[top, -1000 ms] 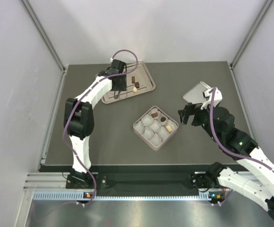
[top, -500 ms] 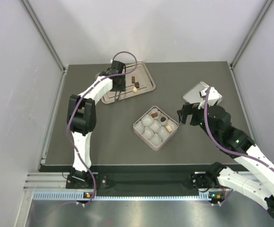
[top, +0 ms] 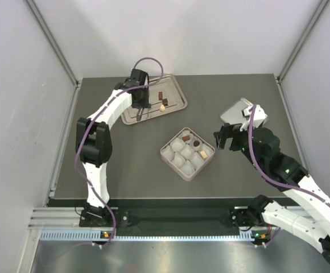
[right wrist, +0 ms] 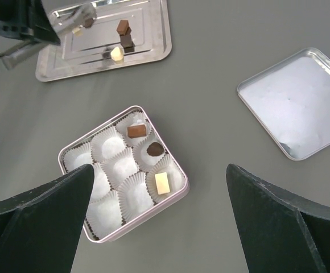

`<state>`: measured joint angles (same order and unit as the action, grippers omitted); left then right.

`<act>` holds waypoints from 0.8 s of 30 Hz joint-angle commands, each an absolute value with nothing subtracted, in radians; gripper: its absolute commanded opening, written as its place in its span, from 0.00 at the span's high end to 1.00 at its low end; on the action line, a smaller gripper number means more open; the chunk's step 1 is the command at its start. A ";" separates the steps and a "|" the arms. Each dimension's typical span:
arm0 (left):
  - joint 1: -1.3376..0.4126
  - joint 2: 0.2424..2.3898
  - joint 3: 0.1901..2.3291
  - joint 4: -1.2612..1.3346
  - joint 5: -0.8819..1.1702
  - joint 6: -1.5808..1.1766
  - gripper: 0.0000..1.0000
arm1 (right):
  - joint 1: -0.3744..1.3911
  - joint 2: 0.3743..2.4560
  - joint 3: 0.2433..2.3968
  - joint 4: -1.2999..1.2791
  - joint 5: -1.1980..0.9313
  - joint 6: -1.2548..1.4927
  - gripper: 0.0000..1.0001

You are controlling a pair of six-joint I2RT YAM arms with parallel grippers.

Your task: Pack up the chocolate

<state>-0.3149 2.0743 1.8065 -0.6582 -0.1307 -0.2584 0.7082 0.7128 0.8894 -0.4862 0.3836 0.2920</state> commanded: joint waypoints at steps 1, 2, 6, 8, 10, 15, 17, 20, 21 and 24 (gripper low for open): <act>-0.314 1.907 1.816 -0.670 -0.075 -0.239 0.67 | 0.698 0.692 0.905 -0.456 0.387 0.302 0.00; -0.316 1.873 1.810 -0.676 -0.049 -0.238 0.67 | 0.698 0.690 0.911 -0.460 0.391 0.302 0.00; -0.354 1.783 1.746 -0.699 -0.005 -0.226 0.68 | 0.698 0.686 0.927 -0.476 0.394 0.304 0.00; -0.374 1.722 1.709 -0.703 0.053 -0.224 0.68 | 0.699 0.683 0.930 -0.479 0.397 0.308 0.00; -0.420 1.663 1.649 -0.700 0.072 -0.222 0.69 | 0.696 0.684 0.931 -0.486 0.397 0.310 0.00; -0.586 1.572 1.527 -0.715 0.031 -0.215 0.69 | 0.698 0.687 0.937 -0.500 0.394 0.321 0.00; -0.627 1.542 1.502 -0.727 0.012 -0.227 0.69 | 0.696 0.686 0.940 -0.508 0.390 0.327 0.00; -0.702 1.502 1.441 -0.736 0.018 -0.250 0.69 | 0.698 0.681 0.937 -0.512 0.390 0.330 0.00; -0.716 1.493 1.430 -0.738 0.015 -0.256 0.69 | 0.696 0.683 0.937 -0.515 0.391 0.331 0.00; -0.756 1.462 1.384 -0.744 0.009 -0.276 0.69 | 0.698 0.676 0.934 -0.518 0.394 0.334 0.00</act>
<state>-0.7353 1.5402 1.4082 -0.7452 0.0307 -0.2481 0.7082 0.6930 0.8917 -0.5270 0.3843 0.3187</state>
